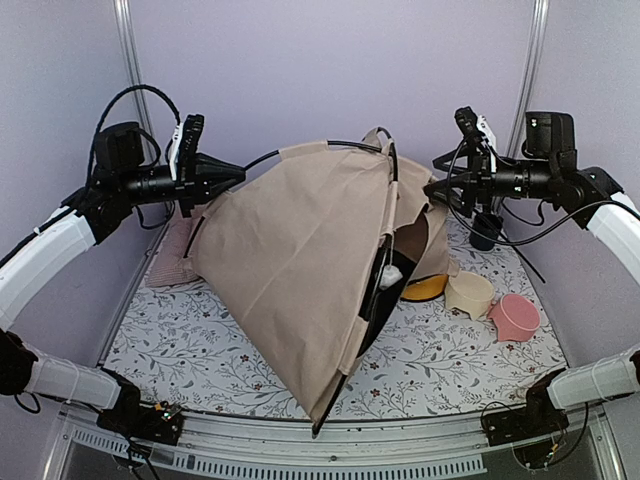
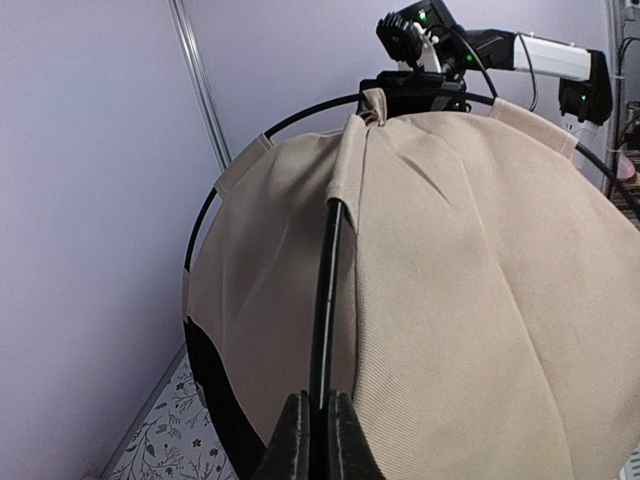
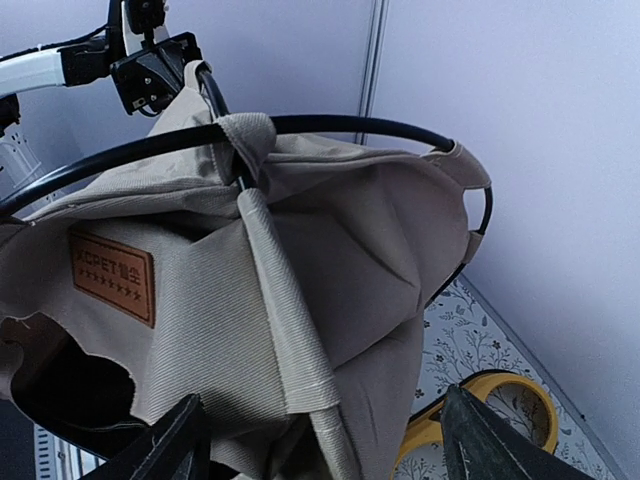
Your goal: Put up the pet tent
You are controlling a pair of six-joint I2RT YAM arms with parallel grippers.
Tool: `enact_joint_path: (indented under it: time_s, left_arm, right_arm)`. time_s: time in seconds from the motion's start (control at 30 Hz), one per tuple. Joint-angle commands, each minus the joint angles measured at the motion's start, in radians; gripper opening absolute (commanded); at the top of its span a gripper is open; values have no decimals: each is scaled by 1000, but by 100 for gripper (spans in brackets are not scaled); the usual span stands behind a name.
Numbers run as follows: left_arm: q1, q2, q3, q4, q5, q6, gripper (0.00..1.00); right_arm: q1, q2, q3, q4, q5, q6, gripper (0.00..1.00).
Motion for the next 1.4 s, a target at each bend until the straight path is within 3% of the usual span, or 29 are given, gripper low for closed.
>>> enact_joint_path:
  time_s: [0.0, 0.23, 0.5, 0.6, 0.67, 0.73, 0.8, 0.97, 1.23, 1.37]
  left_arm:
    - [9, -28, 2, 122, 31, -49, 0]
    - [9, -26, -2, 145, 9, -59, 0]
    - [8, -21, -20, 232, -118, -107, 0]
    - [7, -6, -19, 292, -205, -162, 10]
    - [6, 9, -17, 329, -258, -211, 27]
    - [4, 32, -1, 340, -301, -257, 39]
    - [0, 46, 18, 337, -344, -296, 59]
    - [-35, 30, 27, 327, -485, -330, 82]
    - [-126, -44, 11, 296, -608, -324, 91]
    - [-163, -80, -34, 289, -699, -349, 91]
  right_arm:
    - [-1, -15, -33, -39, -53, 32, 79]
    - [0, -22, -64, -25, 10, 52, 44]
    - [-1, -31, -71, -10, 27, 62, 21]
    - [-1, -25, -73, 6, 37, 80, 6]
    - [-1, -22, -80, 40, 50, 103, 0]
    - [-1, -24, -98, 94, 66, 148, 0]
    - [-1, -31, -128, 166, 90, 196, 0]
    - [4, -60, -227, 409, 130, 404, 0]
    - [120, -100, -353, 688, 474, 590, 0]
    - [281, -27, -330, 737, 723, 615, 0]
